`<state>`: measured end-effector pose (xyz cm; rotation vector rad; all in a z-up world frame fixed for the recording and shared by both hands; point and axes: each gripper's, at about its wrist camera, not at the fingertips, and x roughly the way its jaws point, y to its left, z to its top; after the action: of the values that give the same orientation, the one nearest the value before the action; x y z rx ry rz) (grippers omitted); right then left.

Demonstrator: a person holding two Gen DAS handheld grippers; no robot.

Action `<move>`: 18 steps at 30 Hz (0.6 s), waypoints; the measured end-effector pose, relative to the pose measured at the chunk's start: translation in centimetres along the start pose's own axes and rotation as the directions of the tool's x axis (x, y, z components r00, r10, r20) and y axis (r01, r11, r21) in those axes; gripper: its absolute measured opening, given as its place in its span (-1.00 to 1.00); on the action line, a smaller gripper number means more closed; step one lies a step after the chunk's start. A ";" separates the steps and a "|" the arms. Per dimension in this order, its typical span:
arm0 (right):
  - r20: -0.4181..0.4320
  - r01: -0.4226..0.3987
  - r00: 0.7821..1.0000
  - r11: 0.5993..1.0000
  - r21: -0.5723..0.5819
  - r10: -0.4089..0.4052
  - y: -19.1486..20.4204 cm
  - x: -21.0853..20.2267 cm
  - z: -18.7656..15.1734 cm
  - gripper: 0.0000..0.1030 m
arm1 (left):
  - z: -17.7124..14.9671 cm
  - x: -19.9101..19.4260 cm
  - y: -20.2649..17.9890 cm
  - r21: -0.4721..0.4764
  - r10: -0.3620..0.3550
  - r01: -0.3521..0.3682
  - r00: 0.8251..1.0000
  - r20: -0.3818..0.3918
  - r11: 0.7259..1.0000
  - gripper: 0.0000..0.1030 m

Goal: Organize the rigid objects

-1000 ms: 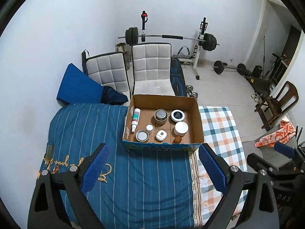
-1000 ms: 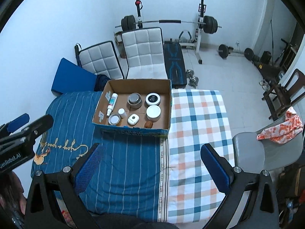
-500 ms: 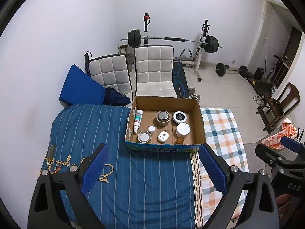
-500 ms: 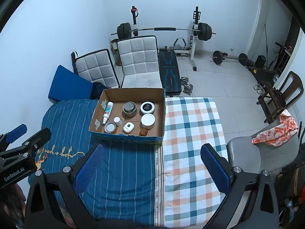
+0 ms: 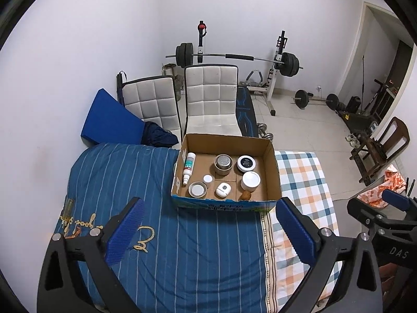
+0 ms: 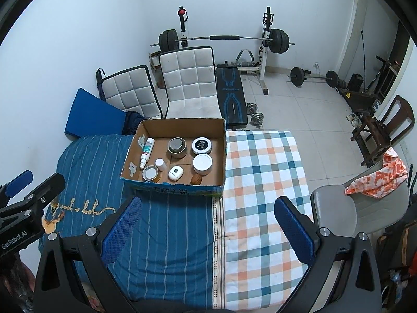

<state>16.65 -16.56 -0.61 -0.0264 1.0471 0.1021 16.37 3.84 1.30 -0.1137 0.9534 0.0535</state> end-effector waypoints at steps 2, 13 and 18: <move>0.002 0.006 1.000 1.000 0.004 -0.006 -0.1 0.1 -0.1 1.00 | -0.1 0.1 -0.1 0.001 0.002 -0.002 1.000 -0.003 1.000 1.00; 0.042 0.031 0.999 0.999 0.015 -0.032 -0.1 -0.5 0.0 1.00 | -0.3 -0.6 0.2 -0.012 0.047 -0.047 0.998 0.030 0.999 1.00; 0.046 0.033 0.998 0.999 0.016 -0.034 -0.2 -0.7 0.1 1.00 | -0.4 -0.8 0.3 -0.016 0.057 -0.056 0.998 0.035 0.998 1.00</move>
<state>16.40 -16.81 0.00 -0.0276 1.0006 0.0641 15.57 4.11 1.73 -0.0988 0.9204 0.1144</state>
